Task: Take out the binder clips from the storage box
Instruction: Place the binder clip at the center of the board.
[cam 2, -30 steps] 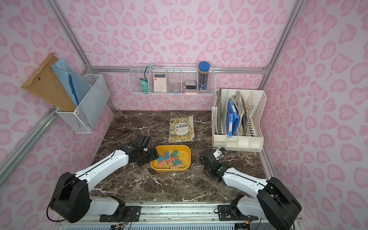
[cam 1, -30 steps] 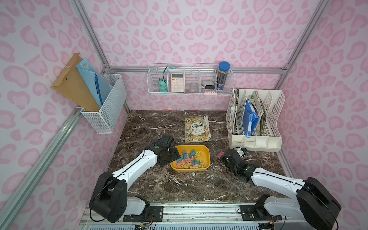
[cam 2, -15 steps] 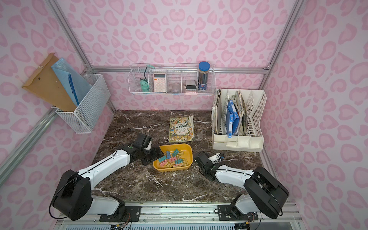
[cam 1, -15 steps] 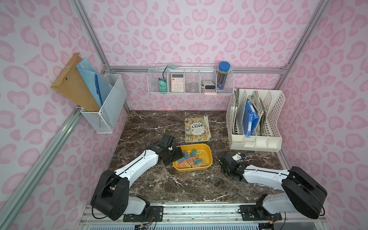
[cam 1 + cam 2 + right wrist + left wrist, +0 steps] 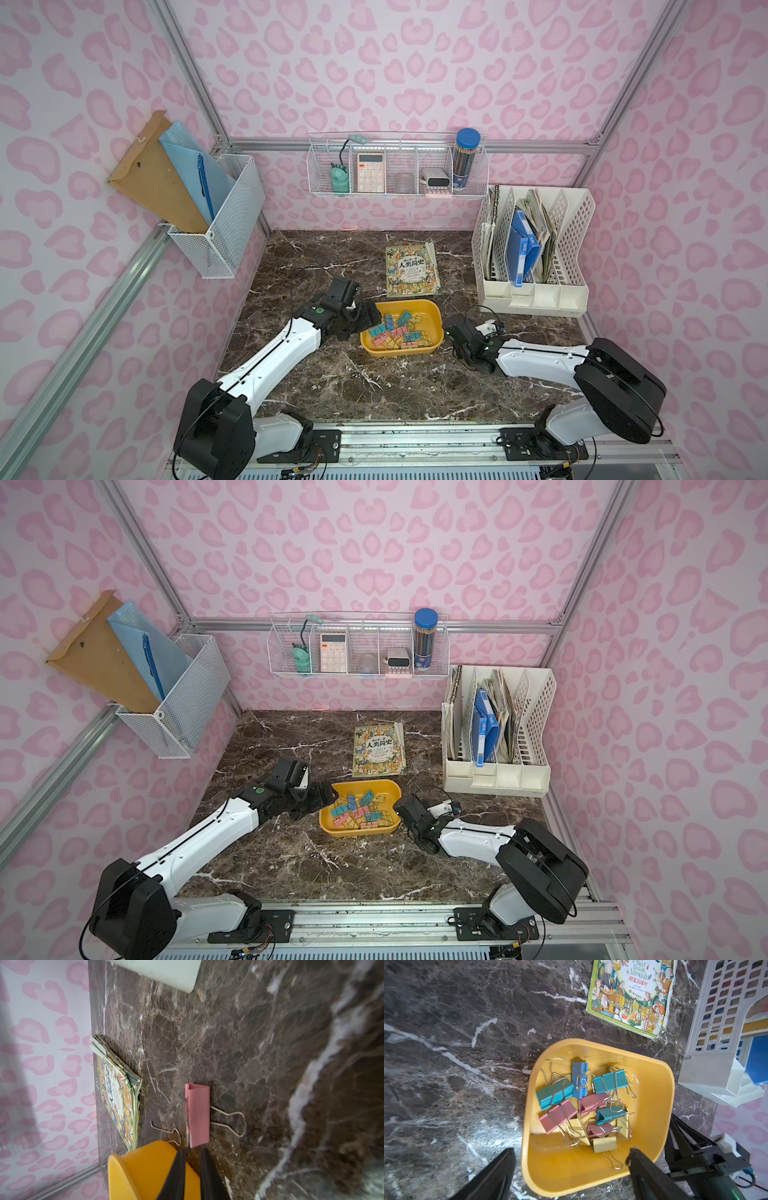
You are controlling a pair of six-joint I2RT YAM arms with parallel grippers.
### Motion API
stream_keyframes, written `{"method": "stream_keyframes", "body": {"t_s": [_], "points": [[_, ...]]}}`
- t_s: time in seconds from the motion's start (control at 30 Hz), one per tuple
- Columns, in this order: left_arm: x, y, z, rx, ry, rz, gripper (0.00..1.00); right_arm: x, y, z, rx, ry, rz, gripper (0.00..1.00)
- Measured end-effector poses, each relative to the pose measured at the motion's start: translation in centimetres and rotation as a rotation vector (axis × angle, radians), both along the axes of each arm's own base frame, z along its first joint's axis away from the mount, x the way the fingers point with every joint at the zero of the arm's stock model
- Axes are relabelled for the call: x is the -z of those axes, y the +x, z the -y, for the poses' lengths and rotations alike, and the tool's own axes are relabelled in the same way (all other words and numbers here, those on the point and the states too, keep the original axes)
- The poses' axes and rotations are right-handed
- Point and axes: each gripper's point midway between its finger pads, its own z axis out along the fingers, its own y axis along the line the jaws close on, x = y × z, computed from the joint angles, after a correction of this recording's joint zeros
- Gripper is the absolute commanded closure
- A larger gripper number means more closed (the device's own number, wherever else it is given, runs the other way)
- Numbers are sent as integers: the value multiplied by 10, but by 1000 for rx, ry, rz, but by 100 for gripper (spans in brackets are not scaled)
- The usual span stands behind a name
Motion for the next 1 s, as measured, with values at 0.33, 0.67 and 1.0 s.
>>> {"method": "stream_keyframes", "body": {"t_s": [0.33, 0.67, 1.0], "points": [[-13, -7, -20, -38, 55, 87, 9, -26, -12, 6, -108, -34, 43, 51], [-24, -6, -31, -68, 85, 150, 8, -41, 18, 73, -291, -205, 72, 53], [-20, -1, -30, -65, 95, 143, 8, -26, 15, 44, -627, -225, 41, 61]]}}
